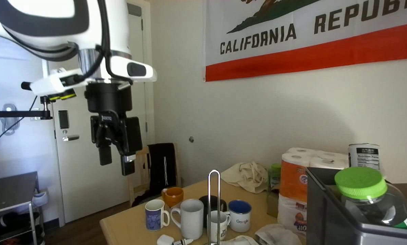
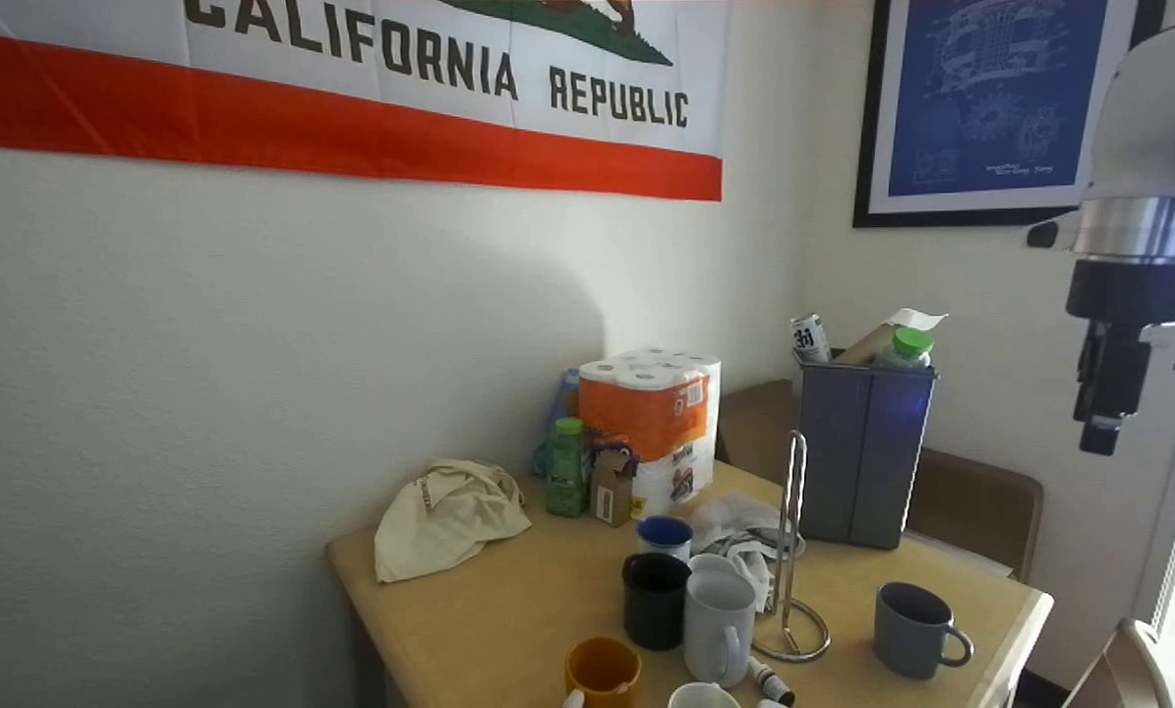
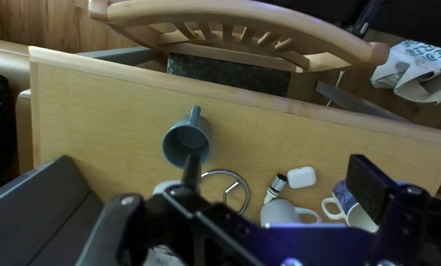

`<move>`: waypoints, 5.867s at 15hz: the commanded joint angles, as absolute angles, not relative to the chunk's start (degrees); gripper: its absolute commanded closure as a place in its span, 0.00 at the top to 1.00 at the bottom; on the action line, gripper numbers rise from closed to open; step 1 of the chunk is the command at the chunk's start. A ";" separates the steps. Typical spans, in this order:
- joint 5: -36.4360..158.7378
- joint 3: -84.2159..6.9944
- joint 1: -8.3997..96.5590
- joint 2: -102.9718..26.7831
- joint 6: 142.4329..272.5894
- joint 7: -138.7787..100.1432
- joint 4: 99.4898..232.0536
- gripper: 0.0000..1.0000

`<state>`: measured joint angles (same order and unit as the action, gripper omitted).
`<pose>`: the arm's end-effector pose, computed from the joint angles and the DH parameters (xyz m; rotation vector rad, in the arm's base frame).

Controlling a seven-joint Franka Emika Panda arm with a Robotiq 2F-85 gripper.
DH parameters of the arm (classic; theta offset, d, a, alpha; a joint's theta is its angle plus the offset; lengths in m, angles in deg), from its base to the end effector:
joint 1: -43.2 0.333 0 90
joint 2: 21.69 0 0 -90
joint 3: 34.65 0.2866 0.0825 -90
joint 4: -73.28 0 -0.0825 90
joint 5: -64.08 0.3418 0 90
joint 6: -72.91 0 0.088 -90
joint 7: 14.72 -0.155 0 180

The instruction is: Move the white bar of soap forward

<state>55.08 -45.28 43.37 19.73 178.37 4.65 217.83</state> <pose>0.3118 -0.0774 0.4494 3.0823 0.3695 0.0410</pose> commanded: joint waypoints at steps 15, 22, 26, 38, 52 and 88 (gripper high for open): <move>33.92 -24.14 44.51 -21.08 215.41 -50.73 215.92 1.00; 40.93 -25.80 46.56 -19.74 218.17 -40.26 215.41 1.00; 41.12 -26.17 47.67 -26.71 220.27 -48.52 214.58 1.00; 37.77 -37.85 57.81 -41.25 226.89 -69.03 209.06 1.00; 36.37 -47.50 68.37 -48.49 231.64 -87.25 206.38 1.00; 35.07 -50.39 72.11 -44.85 225.44 -96.38 204.28 0.24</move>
